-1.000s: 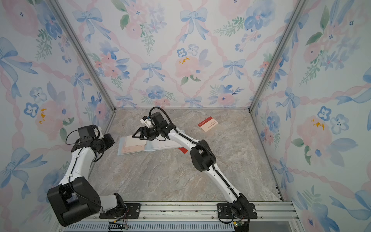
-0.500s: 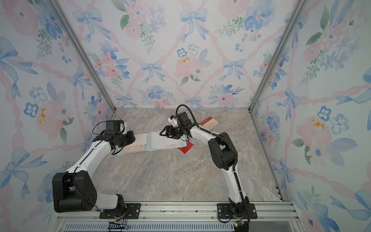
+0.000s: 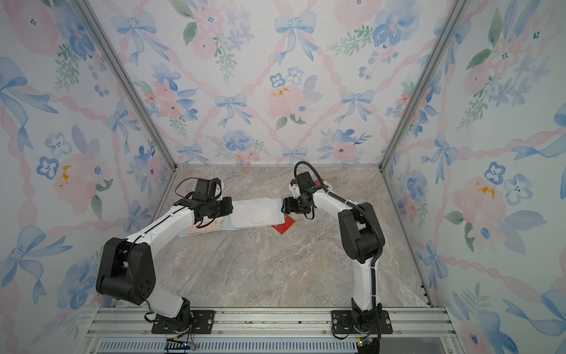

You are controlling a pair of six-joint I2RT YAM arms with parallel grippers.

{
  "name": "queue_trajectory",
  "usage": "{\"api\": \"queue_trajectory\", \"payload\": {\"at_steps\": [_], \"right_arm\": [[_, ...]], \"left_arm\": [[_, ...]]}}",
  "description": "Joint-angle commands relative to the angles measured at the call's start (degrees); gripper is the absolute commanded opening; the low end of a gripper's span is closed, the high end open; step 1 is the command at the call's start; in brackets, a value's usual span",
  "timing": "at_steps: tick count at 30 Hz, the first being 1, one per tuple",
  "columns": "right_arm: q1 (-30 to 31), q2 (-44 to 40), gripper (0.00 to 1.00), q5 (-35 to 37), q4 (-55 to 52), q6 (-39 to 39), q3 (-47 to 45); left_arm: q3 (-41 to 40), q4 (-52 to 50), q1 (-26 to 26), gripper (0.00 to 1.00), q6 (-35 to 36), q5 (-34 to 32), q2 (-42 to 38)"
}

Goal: Place the photos into the photo albums
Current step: Move the photo album to the center of the board.

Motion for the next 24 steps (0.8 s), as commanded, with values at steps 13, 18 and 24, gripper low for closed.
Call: {"api": "queue_trajectory", "payload": {"at_steps": [13,18,24], "right_arm": [[5.5,2.7,0.73,19.0,-12.8,-11.6,4.8],[5.9,5.0,0.74,18.9,-13.5,-11.0,6.9],[6.1,7.7,0.73,19.4,-14.4,-10.8,7.8]], "left_arm": [[1.9,1.3,-0.6,0.02,-0.8,-0.4,2.2],[1.5,1.3,-0.6,0.02,-0.6,-0.5,2.1],[1.3,1.4,-0.6,0.02,-0.4,-0.3,2.3]]}}
